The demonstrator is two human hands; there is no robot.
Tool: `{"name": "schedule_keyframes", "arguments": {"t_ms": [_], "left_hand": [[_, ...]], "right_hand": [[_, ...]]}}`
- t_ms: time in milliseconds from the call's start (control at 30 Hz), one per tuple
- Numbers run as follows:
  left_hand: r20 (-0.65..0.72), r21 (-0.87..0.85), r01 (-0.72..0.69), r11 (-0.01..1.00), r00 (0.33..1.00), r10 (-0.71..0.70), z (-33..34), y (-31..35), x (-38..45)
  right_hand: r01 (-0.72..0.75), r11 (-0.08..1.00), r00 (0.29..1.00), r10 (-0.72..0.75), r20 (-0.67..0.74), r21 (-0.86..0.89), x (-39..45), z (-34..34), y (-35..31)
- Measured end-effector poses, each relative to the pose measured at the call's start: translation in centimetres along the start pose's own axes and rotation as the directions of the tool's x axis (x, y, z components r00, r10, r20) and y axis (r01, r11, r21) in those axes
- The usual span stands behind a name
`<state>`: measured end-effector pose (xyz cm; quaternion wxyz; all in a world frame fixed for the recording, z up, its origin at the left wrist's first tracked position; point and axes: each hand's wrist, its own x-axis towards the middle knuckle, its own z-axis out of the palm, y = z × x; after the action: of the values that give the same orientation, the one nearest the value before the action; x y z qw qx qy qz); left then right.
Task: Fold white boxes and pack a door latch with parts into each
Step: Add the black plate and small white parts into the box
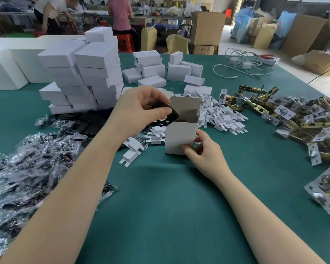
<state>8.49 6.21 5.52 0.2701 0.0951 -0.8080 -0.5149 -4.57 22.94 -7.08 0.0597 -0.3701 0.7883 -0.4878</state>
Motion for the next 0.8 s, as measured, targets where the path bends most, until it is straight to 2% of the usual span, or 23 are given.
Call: {"name": "schedule_keyframes", "arguments": {"t_ms": [133, 300, 433, 500, 667, 800], "left_hand": [[0.038, 0.015, -0.013, 1.0, 0.999, 0.012, 1.0, 0.7, 0.9], [0.153, 0.297, -0.096, 0.95, 0.987, 0.052, 2.0, 1.8, 3.1], [0.198, 0.403, -0.104, 0.909, 0.98, 0.025, 2.3, 2.0, 4.3], [0.198, 0.391, -0.1, 0.915, 0.98, 0.023, 2.6, 2.0, 4.7], [0.138, 0.217, -0.032, 0.976, 0.99, 0.002, 3.0, 1.7, 4.6], [0.235, 0.392, -0.076, 0.917, 0.972, -0.02, 3.5, 1.1, 4.3]], "right_hand": [[-0.009, 1.0, 1.0, 0.009, 0.01, 0.004, 0.0, -0.1, 0.0], [-0.039, 0.999, 0.999, 0.04, -0.016, 0.036, 0.1, 0.0, 0.1], [-0.049, 0.998, 0.999, 0.049, -0.01, 0.041, 0.2, -0.1, 0.1], [-0.054, 0.998, 0.999, 0.054, -0.005, 0.04, 0.2, -0.1, 0.1], [-0.062, 0.997, 0.998, 0.062, 0.006, 0.046, 0.1, -0.1, -0.1], [-0.062, 0.997, 0.998, 0.062, 0.001, 0.039, 0.0, -0.1, -0.1]]}}
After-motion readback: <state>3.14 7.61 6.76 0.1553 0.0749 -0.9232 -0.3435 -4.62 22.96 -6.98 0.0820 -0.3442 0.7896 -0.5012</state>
